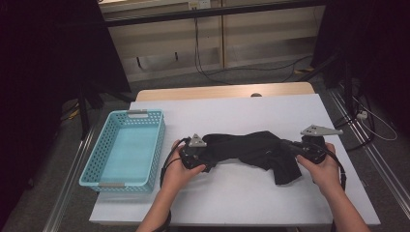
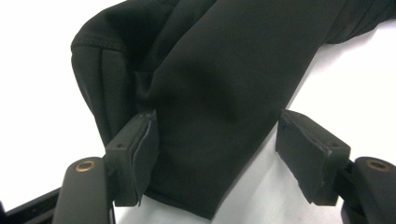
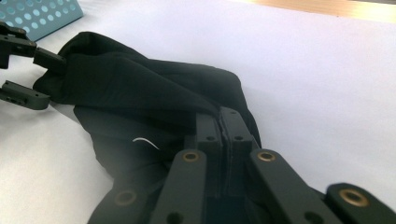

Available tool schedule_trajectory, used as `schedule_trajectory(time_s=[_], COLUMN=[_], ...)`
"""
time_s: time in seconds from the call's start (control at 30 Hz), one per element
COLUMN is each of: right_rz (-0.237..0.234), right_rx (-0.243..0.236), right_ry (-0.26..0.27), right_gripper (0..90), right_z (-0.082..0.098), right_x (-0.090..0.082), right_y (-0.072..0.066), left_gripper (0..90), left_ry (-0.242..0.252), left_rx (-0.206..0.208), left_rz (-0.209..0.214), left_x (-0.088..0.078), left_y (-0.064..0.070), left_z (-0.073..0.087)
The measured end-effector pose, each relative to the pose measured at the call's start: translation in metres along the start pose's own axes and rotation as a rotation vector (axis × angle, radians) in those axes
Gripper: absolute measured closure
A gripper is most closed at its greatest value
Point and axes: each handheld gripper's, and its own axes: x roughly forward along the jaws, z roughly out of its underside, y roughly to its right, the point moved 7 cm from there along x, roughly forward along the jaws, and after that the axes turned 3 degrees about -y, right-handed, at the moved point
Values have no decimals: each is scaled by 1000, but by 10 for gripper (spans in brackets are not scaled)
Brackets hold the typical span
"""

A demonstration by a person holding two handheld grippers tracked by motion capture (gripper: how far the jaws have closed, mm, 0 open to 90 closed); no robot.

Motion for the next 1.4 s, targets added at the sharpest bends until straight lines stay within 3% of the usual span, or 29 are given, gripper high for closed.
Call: schedule_trajectory(time_s=[0.13, 0.3, 0.47, 0.67, 0.8, 0.9, 1.1, 1.4], right_rz=[4, 0, 0, -2, -7, -9, -13, -26], right_rx=[12, 9, 9, 5, -8, -9, -11, -21], right_ry=[10, 12, 12, 7, 11, 15, 32, 54], right_gripper=[879, 879, 879, 879, 879, 879, 879, 880], right_z=[0, 0, 0, 1, 0, -1, -3, -10], right_x=[-1, -2, -3, 0, 1, -1, -10, -15], right_y=[2, -1, -1, 0, -2, -3, -5, -11], left_gripper=[348, 449, 557, 747, 843, 863, 874, 877], left_ry=[3, 30, 6, -16, -45, -50, 21, 51], left_rx=[39, 35, 47, 54, 26, -10, -104, -136], left_rz=[-35, -42, -54, -60, -65, -40, 15, 30], left_x=[1, 0, -3, -8, -12, -15, -40, -56], left_y=[-1, -4, -4, -3, -3, -2, -4, -11], left_z=[1, 2, 3, 5, 6, 4, -9, -18])
